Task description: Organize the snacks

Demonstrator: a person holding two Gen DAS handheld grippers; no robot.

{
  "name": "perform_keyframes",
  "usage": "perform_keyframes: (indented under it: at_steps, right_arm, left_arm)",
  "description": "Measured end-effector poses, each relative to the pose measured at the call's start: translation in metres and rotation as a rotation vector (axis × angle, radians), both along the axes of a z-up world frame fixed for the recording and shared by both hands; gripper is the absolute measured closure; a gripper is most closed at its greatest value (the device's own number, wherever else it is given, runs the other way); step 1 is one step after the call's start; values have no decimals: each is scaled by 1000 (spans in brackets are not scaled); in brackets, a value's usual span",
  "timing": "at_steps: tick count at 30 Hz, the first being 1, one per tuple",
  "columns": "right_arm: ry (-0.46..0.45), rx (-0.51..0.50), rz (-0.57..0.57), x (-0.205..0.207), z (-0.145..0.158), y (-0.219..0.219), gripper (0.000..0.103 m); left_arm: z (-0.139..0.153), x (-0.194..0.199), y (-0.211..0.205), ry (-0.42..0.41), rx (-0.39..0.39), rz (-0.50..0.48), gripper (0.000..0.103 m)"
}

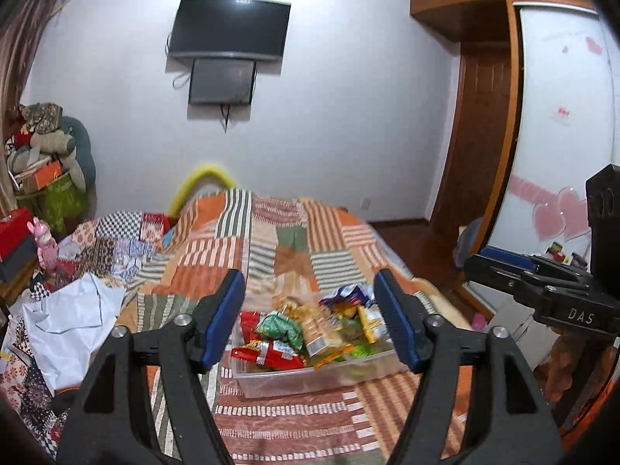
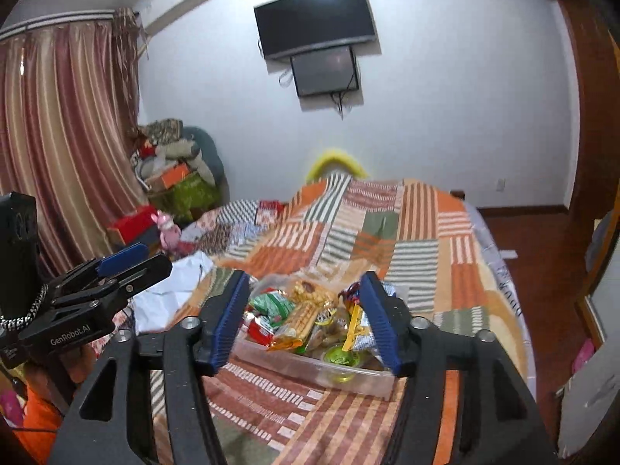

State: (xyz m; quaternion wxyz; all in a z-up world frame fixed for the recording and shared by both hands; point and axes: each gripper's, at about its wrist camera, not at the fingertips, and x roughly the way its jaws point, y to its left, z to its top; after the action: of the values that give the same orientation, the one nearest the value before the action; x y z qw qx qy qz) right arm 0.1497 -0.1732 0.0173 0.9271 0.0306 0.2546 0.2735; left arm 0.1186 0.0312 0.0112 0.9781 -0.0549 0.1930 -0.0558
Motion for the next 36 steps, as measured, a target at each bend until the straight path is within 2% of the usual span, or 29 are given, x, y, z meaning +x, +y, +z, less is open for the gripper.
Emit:
perform_keyframes:
  at_steps: [1, 3, 5, 9, 14, 17, 19, 36]
  right_arm:
    - [-12, 3, -6, -3, 3, -1, 35]
    - [-37, 8, -16, -13, 9, -4, 31]
    - [-49, 8, -16, -19, 12, -5, 30]
    - [-74, 4, -35, -28, 15, -7, 20]
    - [-89, 0, -49, -35, 16, -7, 17]
    - [-97, 1, -58, -39, 16, -8, 10]
    - [-106, 6, -66, -39, 17, -9, 1]
    - [-119, -7, -92, -45, 13, -10, 0]
  left_arm:
    - [4, -5, -1, -17, 1, 2, 25]
    - [9, -15, -5, -44, 4, 5, 14]
    - [15, -24, -8, -67, 3, 5, 9]
    - [22, -38, -11, -102, 10, 16, 3]
    - [26, -49, -15, -124, 18, 10, 1]
    - [26, -52, -18, -128, 28, 11, 1]
    - [26, -55, -20, -130, 29, 11, 0]
    - [21, -56, -19, -105, 22, 32, 0]
